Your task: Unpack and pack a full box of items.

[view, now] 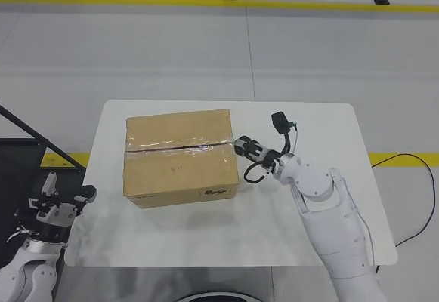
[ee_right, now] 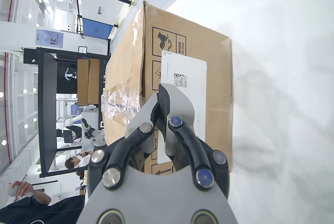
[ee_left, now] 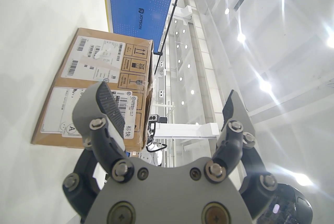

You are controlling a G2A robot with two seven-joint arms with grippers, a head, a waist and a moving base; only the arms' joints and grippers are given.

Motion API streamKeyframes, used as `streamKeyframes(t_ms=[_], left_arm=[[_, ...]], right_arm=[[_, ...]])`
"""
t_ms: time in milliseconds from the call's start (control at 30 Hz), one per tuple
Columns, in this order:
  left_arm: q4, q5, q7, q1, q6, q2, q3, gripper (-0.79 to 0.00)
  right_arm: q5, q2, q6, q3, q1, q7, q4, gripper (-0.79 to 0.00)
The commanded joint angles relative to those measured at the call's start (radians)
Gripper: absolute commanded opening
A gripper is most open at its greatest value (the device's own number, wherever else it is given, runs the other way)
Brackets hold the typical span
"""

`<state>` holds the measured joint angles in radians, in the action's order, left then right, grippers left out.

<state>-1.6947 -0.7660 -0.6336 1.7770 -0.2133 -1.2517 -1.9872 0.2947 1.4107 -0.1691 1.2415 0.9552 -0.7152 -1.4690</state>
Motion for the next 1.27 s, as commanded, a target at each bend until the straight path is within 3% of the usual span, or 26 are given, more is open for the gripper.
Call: streamKeyframes(t_ms=[0,367,400,433,467,500,667,700,800,967,1100,1233], left_arm=[[0.0,0.001,-0.001,-0.001,0.001,0.0,0.0,0.0],[-0.01,-0.023,-0.005,-0.004,-0.006,0.002,-0.032,0.0],[-0.012,-0.026,-0.005,-0.003,-0.009,0.002,-0.036,0.0],[-0.014,-0.028,-0.003,-0.002,-0.014,0.001,-0.04,0.0],[-0.016,-0.03,-0.003,-0.001,-0.018,0.001,-0.043,0.0],[-0.018,-0.031,-0.001,0.0,-0.025,0.001,-0.047,0.0],[-0.024,-0.022,0.007,0.004,-0.054,0.0,-0.056,0.0],[-0.024,-0.021,0.007,0.004,-0.054,0.0,-0.056,0.0],[-0.024,-0.021,0.007,0.004,-0.054,0.0,-0.056,0.0],[-0.024,-0.022,0.007,0.004,-0.054,0.0,-0.056,0.0],[-0.024,-0.022,0.007,0.004,-0.054,0.0,-0.056,-0.001],[-0.024,-0.022,0.007,0.004,-0.054,0.0,-0.056,-0.001]], right_arm=[[-0.003,-0.002,-0.003,0.003,0.006,0.004,-0.003,-0.785],[0.067,-0.027,-0.047,0.114,0.108,0.135,-0.134,-0.785],[0.079,-0.03,-0.042,0.125,0.119,0.144,-0.145,-0.714],[0.089,-0.033,-0.034,0.132,0.13,0.152,-0.156,-0.486],[0.099,-0.035,-0.027,0.139,0.141,0.165,-0.168,-0.194],[0.114,-0.037,-0.018,0.142,0.152,0.179,-0.178,0.0],[0.142,-0.04,-0.003,0.147,0.168,0.199,-0.194,0.0],[0.144,-0.04,-0.002,0.148,0.169,0.201,-0.195,-0.433],[0.142,-0.04,-0.003,0.147,0.168,0.199,-0.194,-0.261],[0.142,-0.04,-0.003,0.147,0.168,0.199,-0.194,-0.068],[0.142,-0.04,-0.003,0.147,0.168,0.199,-0.194,-0.004],[0.142,-0.04,-0.003,0.147,0.168,0.199,-0.194,-0.001]])
